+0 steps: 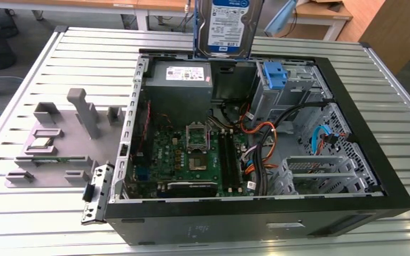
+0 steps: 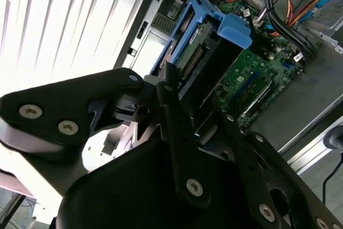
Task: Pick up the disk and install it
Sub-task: 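Pick up the disk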
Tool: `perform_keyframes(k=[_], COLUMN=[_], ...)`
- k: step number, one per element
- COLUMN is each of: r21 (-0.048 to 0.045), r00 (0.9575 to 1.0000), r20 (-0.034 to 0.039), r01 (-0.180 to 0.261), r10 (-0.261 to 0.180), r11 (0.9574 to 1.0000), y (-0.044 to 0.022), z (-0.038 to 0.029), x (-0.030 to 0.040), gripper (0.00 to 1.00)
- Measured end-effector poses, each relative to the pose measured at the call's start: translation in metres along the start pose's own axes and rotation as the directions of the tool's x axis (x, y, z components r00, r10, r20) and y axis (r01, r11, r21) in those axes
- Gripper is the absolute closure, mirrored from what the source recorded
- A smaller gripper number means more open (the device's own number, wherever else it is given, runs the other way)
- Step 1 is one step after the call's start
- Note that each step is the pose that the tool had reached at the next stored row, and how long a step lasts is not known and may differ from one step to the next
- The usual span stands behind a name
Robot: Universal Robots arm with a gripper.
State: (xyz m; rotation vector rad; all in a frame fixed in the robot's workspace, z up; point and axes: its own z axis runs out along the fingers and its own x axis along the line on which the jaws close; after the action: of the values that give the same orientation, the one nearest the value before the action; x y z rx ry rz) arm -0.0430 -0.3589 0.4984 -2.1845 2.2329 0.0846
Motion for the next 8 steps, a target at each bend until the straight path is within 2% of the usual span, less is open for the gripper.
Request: perform_keyframes(k=[8], r21=[0.0001], r00=[1.0000], r20=[0.0001], r01=[0.000], r10=[0.000], r11=[1.0000], y=[-0.0021], z=[0.0001], x=[0.0002], gripper=[0.65])
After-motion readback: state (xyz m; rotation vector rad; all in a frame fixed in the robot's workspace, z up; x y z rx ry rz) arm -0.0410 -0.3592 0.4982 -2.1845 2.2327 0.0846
